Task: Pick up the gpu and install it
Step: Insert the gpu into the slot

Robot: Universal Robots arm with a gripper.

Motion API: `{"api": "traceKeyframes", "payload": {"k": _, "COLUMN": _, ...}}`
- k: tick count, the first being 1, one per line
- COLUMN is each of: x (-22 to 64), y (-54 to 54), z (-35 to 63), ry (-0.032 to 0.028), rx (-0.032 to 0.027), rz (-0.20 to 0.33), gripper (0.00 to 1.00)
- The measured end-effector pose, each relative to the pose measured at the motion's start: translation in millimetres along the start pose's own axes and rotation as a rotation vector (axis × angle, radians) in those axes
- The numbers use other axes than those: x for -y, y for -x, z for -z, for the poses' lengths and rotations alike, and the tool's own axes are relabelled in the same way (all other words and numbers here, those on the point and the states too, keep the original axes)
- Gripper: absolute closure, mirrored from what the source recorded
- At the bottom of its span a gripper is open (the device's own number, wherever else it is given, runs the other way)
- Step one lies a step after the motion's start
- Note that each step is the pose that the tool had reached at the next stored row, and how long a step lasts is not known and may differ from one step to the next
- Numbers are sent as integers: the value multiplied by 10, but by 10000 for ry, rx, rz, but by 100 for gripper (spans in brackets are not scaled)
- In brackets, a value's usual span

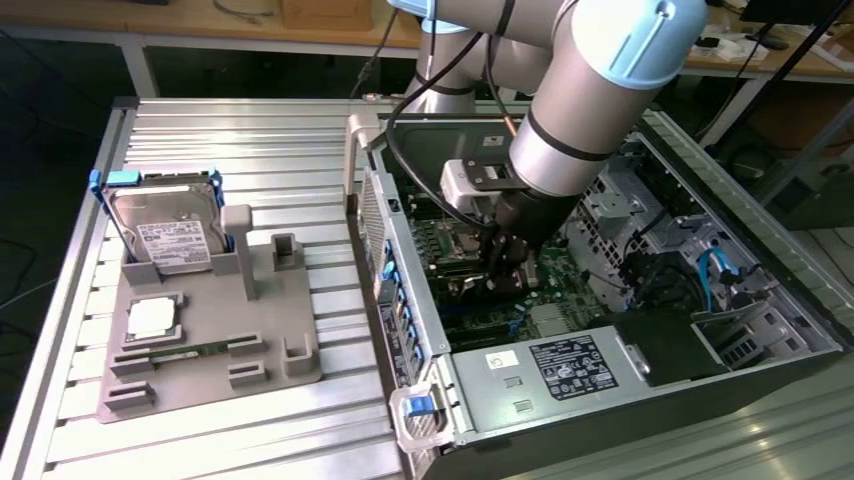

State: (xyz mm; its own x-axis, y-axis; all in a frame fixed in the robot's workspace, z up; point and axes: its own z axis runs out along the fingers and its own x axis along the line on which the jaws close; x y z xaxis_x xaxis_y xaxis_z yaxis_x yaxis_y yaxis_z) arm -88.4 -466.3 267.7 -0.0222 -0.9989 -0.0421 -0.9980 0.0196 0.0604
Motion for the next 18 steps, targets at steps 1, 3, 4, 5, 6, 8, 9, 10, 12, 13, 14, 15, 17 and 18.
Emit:
{"api": "traceKeyframes", "payload": {"k": 1, "x": 0, "y": 0, "z": 0, "ry": 0, "rx": 0, "rz": 0, "gripper": 73}}
{"api": "traceKeyframes", "payload": {"k": 3, "x": 0, "y": -1, "z": 0, "ry": 0, "rx": -5, "rz": -1, "gripper": 73}}
{"api": "traceKeyframes", "payload": {"k": 4, "x": 0, "y": -1, "z": 0, "ry": 0, "rx": -6, "rz": 1, "gripper": 73}}
{"api": "traceKeyframes", "payload": {"k": 5, "x": -1, "y": -1, "z": 0, "ry": 0, "rx": -8, "rz": 0, "gripper": 73}}
{"api": "traceKeyframes", "payload": {"k": 6, "x": -1, "y": -1, "z": 0, "ry": 0, "rx": -9, "rz": 0, "gripper": 73}}
{"api": "traceKeyframes", "payload": {"k": 8, "x": -1, "y": -1, "z": 0, "ry": 0, "rx": -10, "rz": -1, "gripper": 73}}
{"api": "traceKeyframes", "payload": {"k": 9, "x": -1, "y": -1, "z": 0, "ry": 0, "rx": -10, "rz": -1, "gripper": 73}}
{"api": "traceKeyframes", "payload": {"k": 10, "x": -1, "y": -1, "z": 0, "ry": 0, "rx": -17, "rz": -2, "gripper": 73}}
{"api": "traceKeyframes", "payload": {"k": 12, "x": -1, "y": -2, "z": -1, "ry": -1, "rx": -41, "rz": -7, "gripper": 73}}
{"api": "traceKeyframes", "payload": {"k": 13, "x": -1, "y": -1, "z": -2, "ry": -2, "rx": -67, "rz": -15, "gripper": 73}}
{"api": "traceKeyframes", "payload": {"k": 14, "x": -1, "y": -2, "z": -7, "ry": 0, "rx": -73, "rz": -16, "gripper": 73}}
{"api": "traceKeyframes", "payload": {"k": 15, "x": -1, "y": -2, "z": -12, "ry": 3, "rx": -75, "rz": -16, "gripper": 73}}
{"api": "traceKeyframes", "payload": {"k": 17, "x": 0, "y": -3, "z": -21, "ry": 7, "rx": -75, "rz": -17, "gripper": 73}}
{"api": "traceKeyframes", "payload": {"k": 18, "x": 0, "y": -3, "z": -25, "ry": 10, "rx": -74, "rz": -17, "gripper": 73}}
